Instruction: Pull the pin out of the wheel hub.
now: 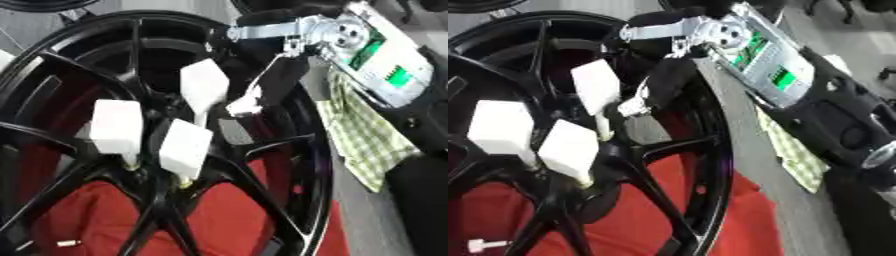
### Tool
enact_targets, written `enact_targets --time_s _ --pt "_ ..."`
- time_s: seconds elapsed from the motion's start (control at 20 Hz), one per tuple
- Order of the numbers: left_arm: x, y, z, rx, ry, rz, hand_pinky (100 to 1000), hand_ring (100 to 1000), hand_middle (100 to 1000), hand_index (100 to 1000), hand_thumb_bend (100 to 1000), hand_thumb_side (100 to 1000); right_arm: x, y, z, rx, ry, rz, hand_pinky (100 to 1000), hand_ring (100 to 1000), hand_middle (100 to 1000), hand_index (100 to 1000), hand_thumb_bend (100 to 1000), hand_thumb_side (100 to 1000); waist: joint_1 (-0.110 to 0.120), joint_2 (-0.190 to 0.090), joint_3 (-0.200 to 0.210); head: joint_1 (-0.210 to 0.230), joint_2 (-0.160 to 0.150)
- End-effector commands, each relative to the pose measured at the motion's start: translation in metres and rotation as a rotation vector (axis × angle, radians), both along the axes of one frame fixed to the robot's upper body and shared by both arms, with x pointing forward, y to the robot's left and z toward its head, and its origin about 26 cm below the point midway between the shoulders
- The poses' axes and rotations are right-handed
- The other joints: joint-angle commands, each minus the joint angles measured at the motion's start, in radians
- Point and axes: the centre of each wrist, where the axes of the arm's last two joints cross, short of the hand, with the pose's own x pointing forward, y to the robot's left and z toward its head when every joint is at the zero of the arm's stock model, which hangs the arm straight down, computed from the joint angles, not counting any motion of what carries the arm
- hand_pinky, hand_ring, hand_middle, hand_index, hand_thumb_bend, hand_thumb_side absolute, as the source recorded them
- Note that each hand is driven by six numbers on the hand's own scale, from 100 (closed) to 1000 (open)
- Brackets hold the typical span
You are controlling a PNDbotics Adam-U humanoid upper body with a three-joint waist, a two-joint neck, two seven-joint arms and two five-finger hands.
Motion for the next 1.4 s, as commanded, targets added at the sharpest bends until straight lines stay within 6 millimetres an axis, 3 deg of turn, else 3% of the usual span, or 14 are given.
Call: enact_targets --time_s 0.05,0.65,0.7,0.9,0.95,1.1,1.4 --pt "-0.0024 -0.0001 0.0080 0.012 -0.028 -0.009 745 699 590 665 100 826 -0.0039 -0.0018 0.0080 0.016 -0.005 0.003 893 935 709 740 348 282 0.005 -0.021 -0.002 -0.003 -0.010" --pt "-0.0024 0.0000 0.0084 0.014 -0.028 -0.011 746 700 590 665 100 826 -0.0077 -0.0011 0.0100 0.040 0.034 0.006 891 933 701 736 352 292 0.004 -0.022 -0.003 -0.003 -0.010" --pt "-0.0023 0.0000 0.0086 0.014 -0.029 -0.012 746 700 590 666 100 826 -0.0074 -0.0011 0.0097 0.046 0.038 0.005 876 895 567 640 275 262 0.004 -0.022 -0.003 -0.003 -0.010" --pt "-0.0022 0.0001 0.0091 0.015 -0.030 -0.013 746 700 590 666 100 826 -0.0082 -0.0008 0.0099 0.084 0.068 0.001 876 895 567 640 275 262 0.003 -0.023 -0.004 -0.003 -0.010" --pt "-0.0022 0.0002 0.0092 0.015 -0.030 -0.013 747 699 590 666 100 824 -0.0088 -0.0006 0.0101 0.089 0.072 0.001 857 859 491 584 193 169 0.003 -0.023 -0.004 -0.003 -0.011" --pt "-0.0021 0.0001 0.0095 0.017 -0.031 -0.014 747 699 590 666 100 824 -0.0101 -0.0006 0.0101 0.109 0.076 -0.009 846 838 453 546 144 100 0.001 -0.024 -0.004 -0.003 -0.013" --pt "-0.0022 0.0002 0.0094 0.015 -0.031 -0.014 747 699 591 666 100 824 -0.0132 0.0013 0.0105 0.131 0.089 -0.010 826 801 396 501 208 100 -0.001 -0.027 -0.004 -0.004 -0.014"
